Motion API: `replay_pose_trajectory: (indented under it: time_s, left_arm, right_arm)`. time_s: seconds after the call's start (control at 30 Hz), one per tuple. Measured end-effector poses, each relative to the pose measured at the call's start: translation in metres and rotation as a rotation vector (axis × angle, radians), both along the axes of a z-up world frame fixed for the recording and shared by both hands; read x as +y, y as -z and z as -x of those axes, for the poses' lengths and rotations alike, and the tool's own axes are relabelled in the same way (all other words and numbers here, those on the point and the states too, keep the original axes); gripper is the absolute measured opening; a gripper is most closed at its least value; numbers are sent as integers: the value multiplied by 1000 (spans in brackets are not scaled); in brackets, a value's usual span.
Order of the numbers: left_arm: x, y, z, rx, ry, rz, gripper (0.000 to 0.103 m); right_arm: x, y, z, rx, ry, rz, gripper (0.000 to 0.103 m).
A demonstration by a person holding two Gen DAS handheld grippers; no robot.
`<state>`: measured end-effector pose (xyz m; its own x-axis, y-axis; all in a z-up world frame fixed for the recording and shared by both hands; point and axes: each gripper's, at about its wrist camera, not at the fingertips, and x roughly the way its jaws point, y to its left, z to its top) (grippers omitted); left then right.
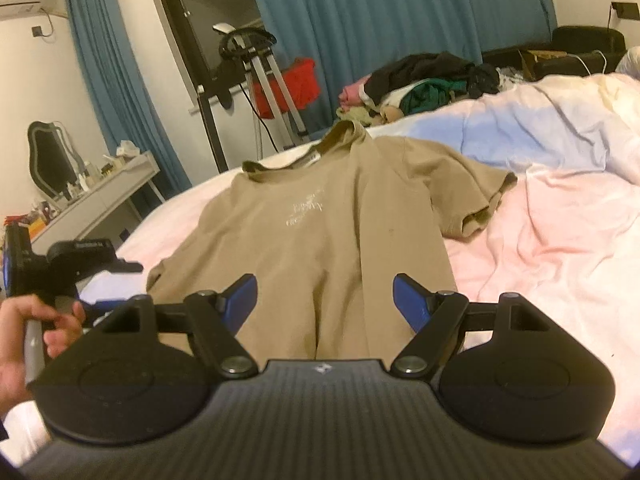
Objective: Fold clothes
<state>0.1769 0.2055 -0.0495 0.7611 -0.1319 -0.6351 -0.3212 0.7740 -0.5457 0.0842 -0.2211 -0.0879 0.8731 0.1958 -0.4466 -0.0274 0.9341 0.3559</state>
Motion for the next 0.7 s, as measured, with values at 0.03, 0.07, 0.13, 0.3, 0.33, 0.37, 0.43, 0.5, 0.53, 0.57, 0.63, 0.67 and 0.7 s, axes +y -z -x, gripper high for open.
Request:
replay_pose_trajectory:
  time_s: [0.03,0.07,0.13,0.3,0.33,0.37,0.43,0.5,0.53,0.57,0.63,0.67,0.7]
  left_arm:
    - [0,1,-2,-8,3,15,58]
    - [0,3,-4,-15,6,31,57]
    - [-1,7,-7,-28,11,63,48]
    - [-3,16,-15,-40,27,139,38]
    - [-3,18,-16,-35,30,153,38]
    - [-4,20,-18,-30,34,166,38]
    - [-5,23,-20,-22,37,177,39]
    - [-8,26,-22,-10,33,154,45]
    - [-9,28,-24,-6,35,140,48]
    - [-11,29,-25,-5,37,126,49]
    - [-14,31,-24,8,31,100,49]
    - [-15,31,-23,15,27,87,48]
    - [-17,32,-22,22,23,74,48]
  right_arm:
    - [-1,2,-1,10,2,-9,77]
    - [-2,3,-2,18,3,-19,77]
    - [-4,6,-4,34,8,-41,77]
    - [-5,13,-12,65,19,-66,77]
    - [-5,14,-14,71,20,-70,77]
    - [-5,16,-15,77,20,-73,77]
    - [-5,18,-18,86,16,-76,77]
    - [-3,20,-20,95,12,-74,77]
    - [-2,21,-21,98,8,-71,77]
    - [-2,22,-22,102,5,-69,77]
    - [0,24,-23,110,-2,-65,77]
    - [0,24,-23,112,-4,-64,77]
    - [1,25,-24,114,-5,-64,77]
